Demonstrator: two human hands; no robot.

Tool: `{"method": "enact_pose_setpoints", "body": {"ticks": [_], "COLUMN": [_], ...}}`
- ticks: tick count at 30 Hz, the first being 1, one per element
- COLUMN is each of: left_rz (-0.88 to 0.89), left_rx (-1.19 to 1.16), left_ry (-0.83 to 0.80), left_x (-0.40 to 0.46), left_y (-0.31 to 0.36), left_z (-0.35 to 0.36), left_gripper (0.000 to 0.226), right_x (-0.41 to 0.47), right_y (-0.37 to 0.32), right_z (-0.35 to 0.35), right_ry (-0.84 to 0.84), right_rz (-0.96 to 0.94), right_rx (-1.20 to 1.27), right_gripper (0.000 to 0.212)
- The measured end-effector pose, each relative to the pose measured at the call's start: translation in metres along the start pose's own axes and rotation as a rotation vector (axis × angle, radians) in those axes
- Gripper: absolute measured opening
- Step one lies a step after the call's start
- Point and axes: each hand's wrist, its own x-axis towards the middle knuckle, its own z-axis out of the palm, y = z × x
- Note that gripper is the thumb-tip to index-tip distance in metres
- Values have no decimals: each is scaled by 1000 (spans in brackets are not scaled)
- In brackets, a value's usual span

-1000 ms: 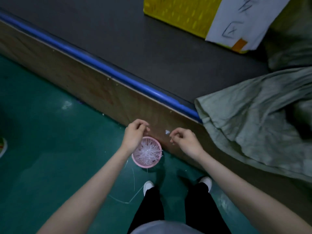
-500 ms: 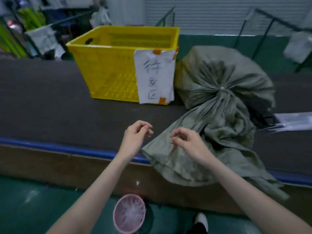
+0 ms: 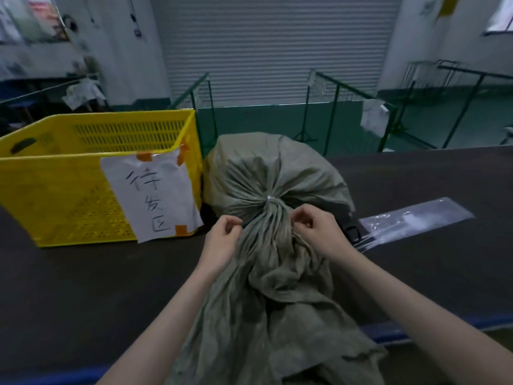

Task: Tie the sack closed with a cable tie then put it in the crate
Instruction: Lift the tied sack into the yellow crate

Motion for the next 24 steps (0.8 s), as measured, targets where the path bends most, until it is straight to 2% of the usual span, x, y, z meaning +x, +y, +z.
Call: {"method": "enact_pose_setpoints", "body": {"ticks": [3, 9, 13, 19, 24], "left_rz": [-45, -285, -404, -510, -572], "left_rx": [73, 375, 461, 741, 880], "left_ry": [12, 61, 6, 27, 119], "left_x": [21, 46, 52, 39, 34], "left_y": [-1, -4, -23, -56, -85], "left_z": [34, 105, 135, 158, 155], "left_gripper": [28, 91, 116, 124, 118], "right_x": [27, 76, 101, 122, 122], "right_y": [26, 62, 70, 82, 89], "right_z": [-19, -33, -18, 11, 28], "right_ry": [-27, -211, -301, -456, -478], "right_rz": [-52, -219, -353, -503, -513], "right_rx": [-121, -553, -805, -1050, -1118], "right_gripper": [18, 51, 67, 88, 80]}}
